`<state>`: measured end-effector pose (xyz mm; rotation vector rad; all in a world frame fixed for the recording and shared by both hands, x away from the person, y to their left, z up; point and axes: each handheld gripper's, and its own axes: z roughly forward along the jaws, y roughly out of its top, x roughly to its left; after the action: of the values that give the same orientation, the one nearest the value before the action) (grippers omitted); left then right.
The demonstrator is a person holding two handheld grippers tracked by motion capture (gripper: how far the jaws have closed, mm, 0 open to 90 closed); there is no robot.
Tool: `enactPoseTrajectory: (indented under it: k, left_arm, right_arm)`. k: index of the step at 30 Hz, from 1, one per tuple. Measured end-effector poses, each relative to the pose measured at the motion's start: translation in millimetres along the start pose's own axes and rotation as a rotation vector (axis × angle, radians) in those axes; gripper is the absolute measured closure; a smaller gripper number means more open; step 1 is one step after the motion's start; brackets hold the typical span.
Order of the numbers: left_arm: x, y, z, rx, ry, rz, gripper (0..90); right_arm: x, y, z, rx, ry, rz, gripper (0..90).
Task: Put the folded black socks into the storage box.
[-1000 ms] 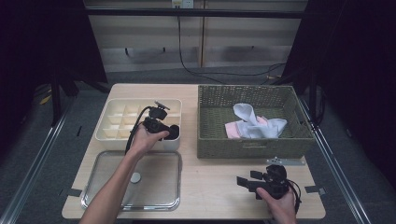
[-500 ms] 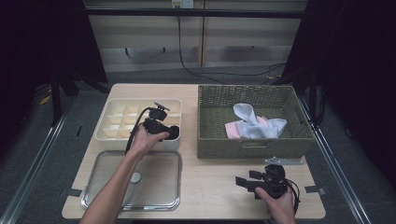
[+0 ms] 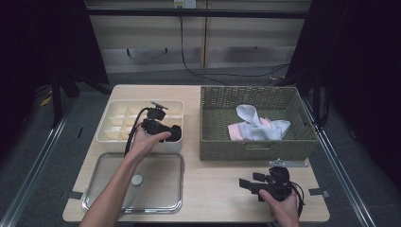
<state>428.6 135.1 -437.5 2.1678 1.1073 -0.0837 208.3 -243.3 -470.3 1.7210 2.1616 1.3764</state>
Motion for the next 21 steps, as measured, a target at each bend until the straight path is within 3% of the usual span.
enactPoseTrajectory:
  k: [6, 21]
  left_arm:
    - [3.9, -1.7, -8.1, -0.026, 0.012, -0.031, 43.3]
    - [3.1, -2.8, -23.9, -0.077, 0.034, -0.036, 26.1]
  right_arm:
    - [-0.8, 0.1, 0.1, 0.002, 0.001, 0.000, 22.3]
    - [-1.0, 1.6, 2.6, 0.006, -0.003, 0.002, 22.4]
